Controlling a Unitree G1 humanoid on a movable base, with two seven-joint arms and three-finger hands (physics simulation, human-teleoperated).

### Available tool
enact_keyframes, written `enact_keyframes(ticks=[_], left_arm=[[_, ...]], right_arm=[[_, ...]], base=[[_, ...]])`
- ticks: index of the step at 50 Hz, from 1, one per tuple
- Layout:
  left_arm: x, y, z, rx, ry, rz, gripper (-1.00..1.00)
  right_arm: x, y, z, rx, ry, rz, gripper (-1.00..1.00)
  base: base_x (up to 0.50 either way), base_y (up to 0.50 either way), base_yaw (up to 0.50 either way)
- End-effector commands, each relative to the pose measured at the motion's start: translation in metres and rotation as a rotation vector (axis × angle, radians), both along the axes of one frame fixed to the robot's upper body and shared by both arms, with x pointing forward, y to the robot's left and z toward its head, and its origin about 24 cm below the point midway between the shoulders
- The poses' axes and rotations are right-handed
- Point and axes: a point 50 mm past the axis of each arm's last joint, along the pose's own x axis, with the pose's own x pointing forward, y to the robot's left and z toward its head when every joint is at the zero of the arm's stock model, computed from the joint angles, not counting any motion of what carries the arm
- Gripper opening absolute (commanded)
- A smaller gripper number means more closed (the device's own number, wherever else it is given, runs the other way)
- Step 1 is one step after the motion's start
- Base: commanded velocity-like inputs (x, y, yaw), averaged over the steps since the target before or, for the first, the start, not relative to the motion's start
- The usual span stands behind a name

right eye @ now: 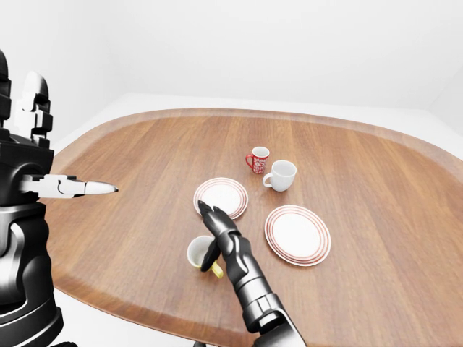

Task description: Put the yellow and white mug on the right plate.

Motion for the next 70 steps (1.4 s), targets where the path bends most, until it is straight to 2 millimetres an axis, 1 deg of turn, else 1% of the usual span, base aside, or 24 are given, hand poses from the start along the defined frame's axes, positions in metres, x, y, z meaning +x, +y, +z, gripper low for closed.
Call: enact_keyframes(ticks=[1, 8, 18, 28, 33, 43, 55, 70], left_arm=[[0.000, 0.000, 0.000, 0.000, 0.000, 0.000, 1.00], [-0.001, 0.000, 0.001, 0.000, -0.006, -0.001, 1.00], [0.000, 0.000, 0.000, -0.001, 0.000, -0.002, 1.00], [0.000, -0.001, 0.001, 0.000, -0.004, -0.003, 1.00], [-0.001, 0.000, 0.002, 0.000, -0.011, -0.002, 1.00], [0.000, -0.001, 0.001, 0.001, -0.005, -0.003, 1.00], [-0.001, -0.001, 0.001, 0.002, -0.005, -0.002, 1.00], [0.000, -0.001, 0.001, 0.003, -0.003, 0.000, 1.00]], right_arm=[[0.004, 0.001, -0.003, -0.030, 0.008, -0.002, 1.00], [0.003, 0.002, -0.002, -0.042, 0.004, 0.010, 1.00], [-0.001, 0.011, 0.004, -0.027, -0.006, 0.053, 1.00], [-0.002, 0.016, 0.003, -0.032, -0.003, 0.062, 1.00], [-0.004, 0.016, -0.002, -0.036, 0.009, 0.056, 1.00], [-0.006, 0.010, -0.021, -0.057, 0.067, 0.008, 1.00], [-0.008, 0.010, -0.029, -0.071, 0.088, -0.001, 1.00], [-0.009, 0.008, -0.031, -0.081, 0.095, -0.006, 1.00]], base=[[0.00, 0.00, 0.00], [0.00, 0.00, 0.00], [0.00, 0.00, 0.00], [0.00, 0.00, 0.00], [0.00, 0.00, 0.00], [0.00, 0.00, 0.00], [0.00, 0.00, 0.00], [0.00, 0.00, 0.00]])
